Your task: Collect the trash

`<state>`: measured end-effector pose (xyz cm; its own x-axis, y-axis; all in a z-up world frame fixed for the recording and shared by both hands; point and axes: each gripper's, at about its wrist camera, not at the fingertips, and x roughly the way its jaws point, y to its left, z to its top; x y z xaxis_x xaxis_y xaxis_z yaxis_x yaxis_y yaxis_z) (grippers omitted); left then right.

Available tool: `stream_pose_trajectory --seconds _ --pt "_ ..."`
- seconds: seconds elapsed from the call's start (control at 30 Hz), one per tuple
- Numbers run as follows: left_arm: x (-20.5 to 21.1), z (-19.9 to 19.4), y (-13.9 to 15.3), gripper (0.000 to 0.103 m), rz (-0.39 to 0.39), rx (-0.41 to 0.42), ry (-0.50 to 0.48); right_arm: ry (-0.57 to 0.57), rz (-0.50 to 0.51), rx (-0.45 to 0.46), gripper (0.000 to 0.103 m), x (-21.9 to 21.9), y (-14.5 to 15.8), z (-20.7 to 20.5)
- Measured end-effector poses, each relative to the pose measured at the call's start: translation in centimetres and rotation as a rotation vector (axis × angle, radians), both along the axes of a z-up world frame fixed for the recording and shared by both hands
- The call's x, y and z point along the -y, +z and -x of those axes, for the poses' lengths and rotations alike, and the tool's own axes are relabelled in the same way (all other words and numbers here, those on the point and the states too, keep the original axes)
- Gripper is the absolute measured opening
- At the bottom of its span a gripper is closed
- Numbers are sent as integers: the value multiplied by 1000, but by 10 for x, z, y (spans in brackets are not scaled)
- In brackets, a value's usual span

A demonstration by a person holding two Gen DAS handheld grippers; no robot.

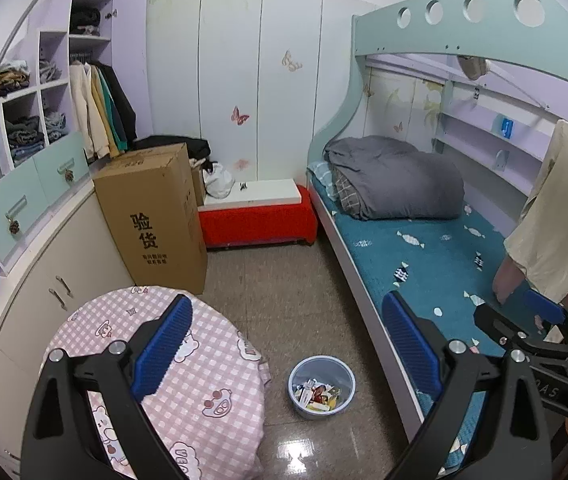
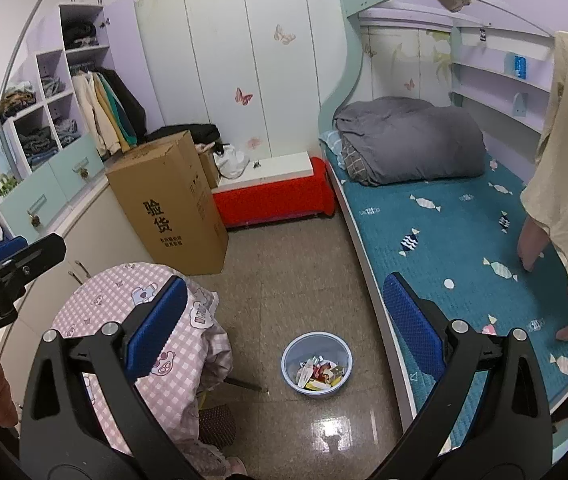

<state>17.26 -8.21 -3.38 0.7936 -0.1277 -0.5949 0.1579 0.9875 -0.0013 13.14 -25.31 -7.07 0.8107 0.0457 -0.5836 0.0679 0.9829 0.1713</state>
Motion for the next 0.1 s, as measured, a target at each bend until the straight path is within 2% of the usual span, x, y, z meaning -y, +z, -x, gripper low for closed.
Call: stream_pose_trajectory --seconds 0.1 --pt "-19 -18 -12 94 8 -40 7 15 20 -38 96 -20 -11 -21"
